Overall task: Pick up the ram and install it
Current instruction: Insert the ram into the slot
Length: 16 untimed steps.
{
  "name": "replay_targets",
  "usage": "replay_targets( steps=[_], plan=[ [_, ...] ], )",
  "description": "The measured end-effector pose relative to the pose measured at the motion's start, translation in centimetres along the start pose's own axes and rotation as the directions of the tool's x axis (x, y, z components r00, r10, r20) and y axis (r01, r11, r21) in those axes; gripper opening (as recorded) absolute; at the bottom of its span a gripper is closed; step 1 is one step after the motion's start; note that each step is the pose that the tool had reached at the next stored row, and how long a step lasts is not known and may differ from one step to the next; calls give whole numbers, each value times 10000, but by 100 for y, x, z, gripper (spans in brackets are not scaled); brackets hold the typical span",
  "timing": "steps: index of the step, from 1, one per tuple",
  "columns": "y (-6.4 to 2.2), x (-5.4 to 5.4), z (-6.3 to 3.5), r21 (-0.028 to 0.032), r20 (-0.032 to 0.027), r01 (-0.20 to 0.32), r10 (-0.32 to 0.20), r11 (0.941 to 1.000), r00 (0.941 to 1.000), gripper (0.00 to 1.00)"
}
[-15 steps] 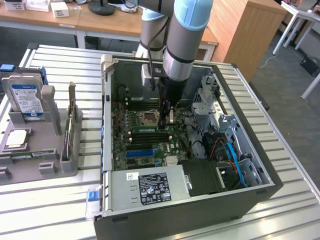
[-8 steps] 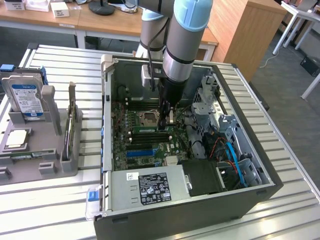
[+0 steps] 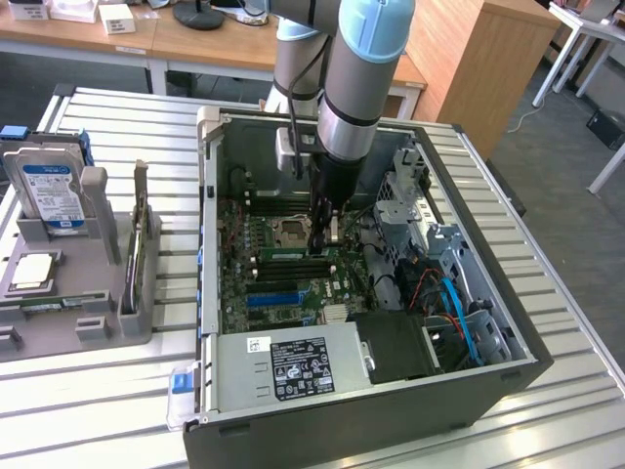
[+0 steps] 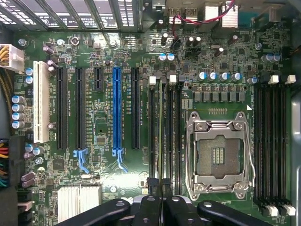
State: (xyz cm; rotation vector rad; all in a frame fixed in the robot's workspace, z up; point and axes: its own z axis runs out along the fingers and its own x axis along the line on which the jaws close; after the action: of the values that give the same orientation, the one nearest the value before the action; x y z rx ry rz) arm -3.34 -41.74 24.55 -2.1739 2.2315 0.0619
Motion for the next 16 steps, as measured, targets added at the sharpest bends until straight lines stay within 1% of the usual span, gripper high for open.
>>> replay_targets(
  steps=[8,16],
  plan=[
    [14,0,2,4,1,2,-2,10000,10000,12],
    [14,25,4,3,-1,3,-3,10000,10000,12]
  ],
)
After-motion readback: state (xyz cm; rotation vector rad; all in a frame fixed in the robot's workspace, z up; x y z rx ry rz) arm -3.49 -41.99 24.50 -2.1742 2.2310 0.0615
